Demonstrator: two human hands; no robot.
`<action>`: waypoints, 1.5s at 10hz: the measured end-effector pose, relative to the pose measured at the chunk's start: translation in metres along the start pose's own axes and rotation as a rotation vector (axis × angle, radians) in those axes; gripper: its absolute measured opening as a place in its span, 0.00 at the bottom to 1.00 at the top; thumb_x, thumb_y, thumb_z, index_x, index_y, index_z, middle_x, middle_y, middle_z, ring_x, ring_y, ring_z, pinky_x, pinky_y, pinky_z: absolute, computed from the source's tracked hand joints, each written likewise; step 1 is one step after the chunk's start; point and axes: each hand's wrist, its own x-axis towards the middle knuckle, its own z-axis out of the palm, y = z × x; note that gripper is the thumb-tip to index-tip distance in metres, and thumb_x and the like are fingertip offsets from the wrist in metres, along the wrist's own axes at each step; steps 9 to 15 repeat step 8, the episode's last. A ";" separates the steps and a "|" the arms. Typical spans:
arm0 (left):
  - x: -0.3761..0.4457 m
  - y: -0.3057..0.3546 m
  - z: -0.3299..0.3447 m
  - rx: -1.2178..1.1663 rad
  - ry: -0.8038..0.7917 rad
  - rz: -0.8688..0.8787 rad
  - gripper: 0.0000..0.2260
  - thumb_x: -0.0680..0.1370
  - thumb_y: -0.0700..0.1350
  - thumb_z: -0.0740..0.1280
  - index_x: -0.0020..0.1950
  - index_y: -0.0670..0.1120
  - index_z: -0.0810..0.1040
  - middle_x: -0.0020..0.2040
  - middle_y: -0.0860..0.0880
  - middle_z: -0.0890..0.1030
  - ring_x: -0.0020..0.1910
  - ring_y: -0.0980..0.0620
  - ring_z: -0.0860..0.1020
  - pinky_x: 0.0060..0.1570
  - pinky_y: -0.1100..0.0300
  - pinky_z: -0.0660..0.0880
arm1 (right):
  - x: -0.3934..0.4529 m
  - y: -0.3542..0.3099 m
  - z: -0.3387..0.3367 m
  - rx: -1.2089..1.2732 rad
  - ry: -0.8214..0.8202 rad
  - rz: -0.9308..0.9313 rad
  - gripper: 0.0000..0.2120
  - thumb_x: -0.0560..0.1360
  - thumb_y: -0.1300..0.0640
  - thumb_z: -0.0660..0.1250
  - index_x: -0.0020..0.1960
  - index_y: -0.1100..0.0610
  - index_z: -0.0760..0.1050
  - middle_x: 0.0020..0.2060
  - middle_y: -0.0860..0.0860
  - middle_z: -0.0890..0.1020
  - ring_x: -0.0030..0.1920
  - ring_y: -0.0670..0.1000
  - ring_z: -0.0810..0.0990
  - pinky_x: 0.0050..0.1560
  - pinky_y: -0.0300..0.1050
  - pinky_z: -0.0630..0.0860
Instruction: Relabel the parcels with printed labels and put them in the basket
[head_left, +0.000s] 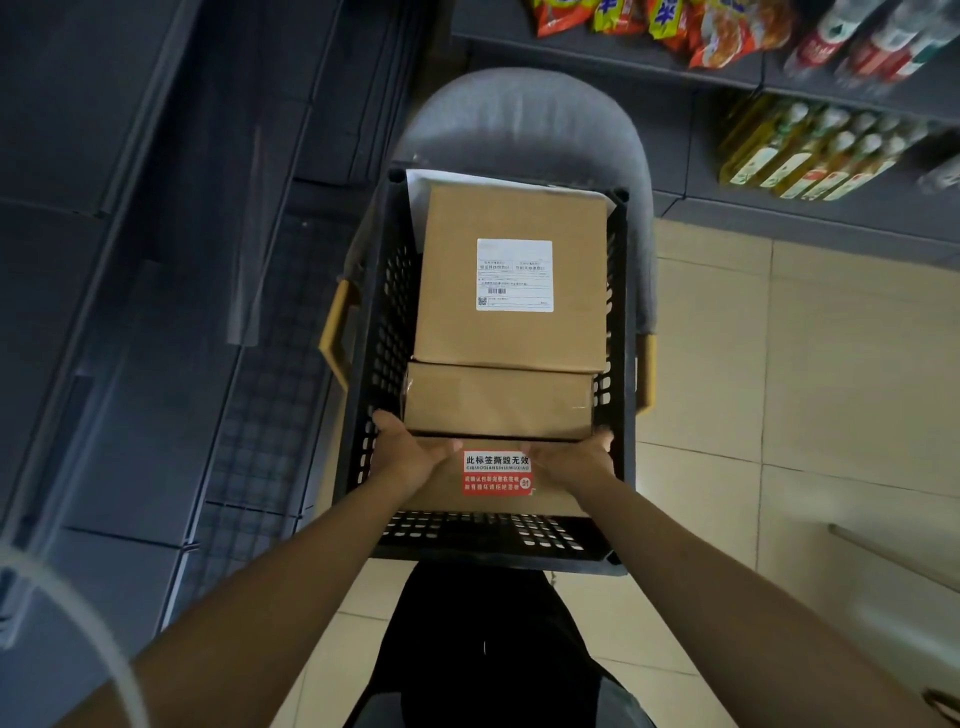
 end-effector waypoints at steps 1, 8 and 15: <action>-0.001 0.002 -0.003 -0.016 0.065 0.025 0.33 0.67 0.49 0.78 0.59 0.46 0.58 0.55 0.48 0.70 0.51 0.50 0.71 0.49 0.54 0.70 | -0.001 0.001 -0.005 0.045 0.002 -0.037 0.50 0.64 0.47 0.78 0.74 0.57 0.50 0.66 0.59 0.71 0.63 0.61 0.73 0.61 0.56 0.74; -0.049 0.049 -0.035 0.291 0.103 0.279 0.23 0.80 0.48 0.63 0.71 0.45 0.60 0.68 0.43 0.64 0.65 0.43 0.67 0.61 0.50 0.70 | -0.080 -0.012 -0.036 -0.417 0.223 -0.364 0.26 0.76 0.58 0.62 0.71 0.60 0.58 0.68 0.60 0.66 0.68 0.61 0.65 0.65 0.53 0.68; -0.049 0.049 -0.035 0.291 0.103 0.279 0.23 0.80 0.48 0.63 0.71 0.45 0.60 0.68 0.43 0.64 0.65 0.43 0.67 0.61 0.50 0.70 | -0.080 -0.012 -0.036 -0.417 0.223 -0.364 0.26 0.76 0.58 0.62 0.71 0.60 0.58 0.68 0.60 0.66 0.68 0.61 0.65 0.65 0.53 0.68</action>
